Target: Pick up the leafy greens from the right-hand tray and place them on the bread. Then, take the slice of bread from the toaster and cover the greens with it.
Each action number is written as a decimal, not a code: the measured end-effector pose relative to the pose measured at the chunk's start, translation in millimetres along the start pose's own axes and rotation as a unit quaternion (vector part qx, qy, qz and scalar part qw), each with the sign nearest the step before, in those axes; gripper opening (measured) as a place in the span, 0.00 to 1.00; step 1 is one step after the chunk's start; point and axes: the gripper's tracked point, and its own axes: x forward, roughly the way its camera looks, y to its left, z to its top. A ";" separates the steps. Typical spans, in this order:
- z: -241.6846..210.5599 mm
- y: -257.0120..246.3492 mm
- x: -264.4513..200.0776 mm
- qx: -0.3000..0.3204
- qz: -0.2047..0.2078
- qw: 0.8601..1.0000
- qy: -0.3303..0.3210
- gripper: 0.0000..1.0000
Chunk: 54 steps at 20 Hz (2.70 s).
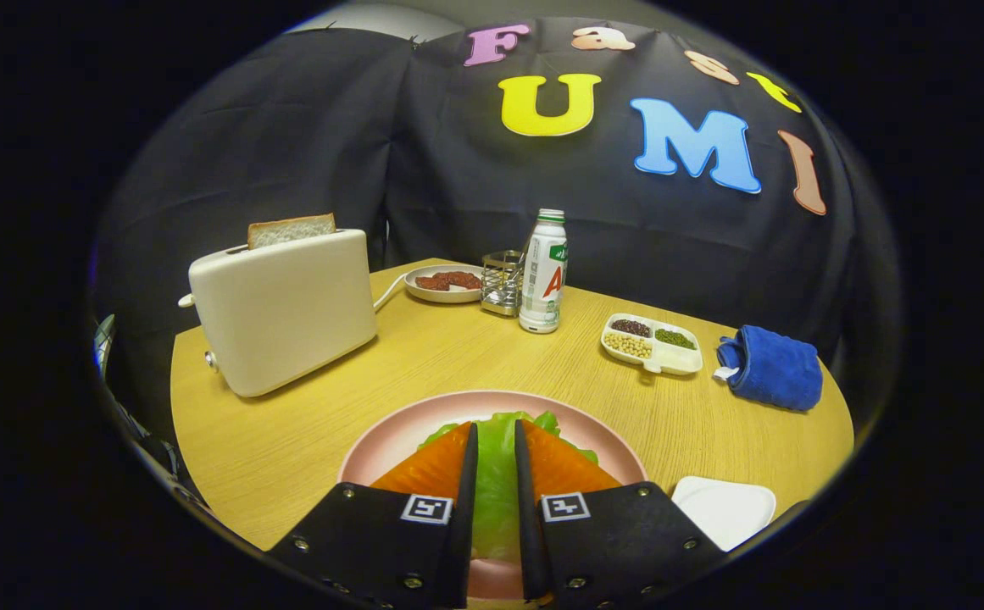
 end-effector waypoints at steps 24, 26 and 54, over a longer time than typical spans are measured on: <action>168.0 220.7 3.9 0.041 0.107 0.972 -0.207 0.24; 171.2 234.4 9.7 0.046 0.105 0.970 -0.214 0.24; 200.4 211.9 24.9 0.120 0.103 0.958 -0.237 0.04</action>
